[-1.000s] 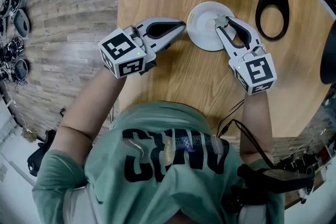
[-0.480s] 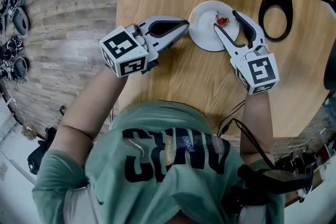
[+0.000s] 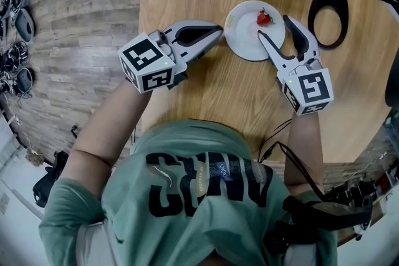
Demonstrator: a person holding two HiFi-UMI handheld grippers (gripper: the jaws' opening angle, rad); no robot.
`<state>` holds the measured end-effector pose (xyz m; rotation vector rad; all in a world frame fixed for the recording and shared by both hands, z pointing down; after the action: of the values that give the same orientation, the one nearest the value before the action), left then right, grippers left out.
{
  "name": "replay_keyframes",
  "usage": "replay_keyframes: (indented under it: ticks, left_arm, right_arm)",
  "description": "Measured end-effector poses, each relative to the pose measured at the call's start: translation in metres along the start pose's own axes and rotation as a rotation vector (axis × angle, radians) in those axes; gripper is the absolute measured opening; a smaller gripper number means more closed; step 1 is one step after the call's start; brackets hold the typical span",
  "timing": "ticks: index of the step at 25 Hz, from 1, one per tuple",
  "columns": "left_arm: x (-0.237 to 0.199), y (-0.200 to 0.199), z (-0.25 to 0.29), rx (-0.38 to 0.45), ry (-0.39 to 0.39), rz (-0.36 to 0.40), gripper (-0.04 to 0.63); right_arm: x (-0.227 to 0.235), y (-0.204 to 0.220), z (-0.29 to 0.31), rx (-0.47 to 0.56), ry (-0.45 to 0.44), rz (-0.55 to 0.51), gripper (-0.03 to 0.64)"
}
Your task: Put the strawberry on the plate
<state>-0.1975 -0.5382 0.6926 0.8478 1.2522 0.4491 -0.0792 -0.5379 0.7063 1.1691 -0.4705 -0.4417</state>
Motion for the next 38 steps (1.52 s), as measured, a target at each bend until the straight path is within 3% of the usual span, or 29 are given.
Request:
replay_keyframes:
  ticks: [18,30,35,38]
  left_arm:
    - [0.025,-0.021,-0.005,0.026,0.019,0.041,0.003]
    - [0.069,-0.065,-0.03,0.095,0.037,0.12,0.003]
    - [0.096,-0.087,-0.056,0.139,0.033,0.16,0.003]
    - [0.114,-0.097,-0.077,0.164,0.032,0.175,0.003]
  right_arm:
    - [-0.008,-0.019,-0.018,0.0,0.016,-0.01,0.273]
    - [-0.031,-0.071,-0.045,0.035,0.019,-0.048,0.27]
    - [-0.051,-0.1,-0.061,0.06,0.011,-0.093,0.24]
    - [-0.066,-0.119,-0.071,0.076,0.012,-0.118,0.172]
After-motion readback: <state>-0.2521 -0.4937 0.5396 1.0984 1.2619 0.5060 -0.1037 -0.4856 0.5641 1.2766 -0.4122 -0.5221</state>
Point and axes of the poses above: the fingertips, and each gripper's own axes: z forward along the fingers, x to its right, y out of its underside, the point moved 1 cm from there along -z, backward along the fingers, and after that the axes turned 15 degrees about x, right-handed, at the moved point
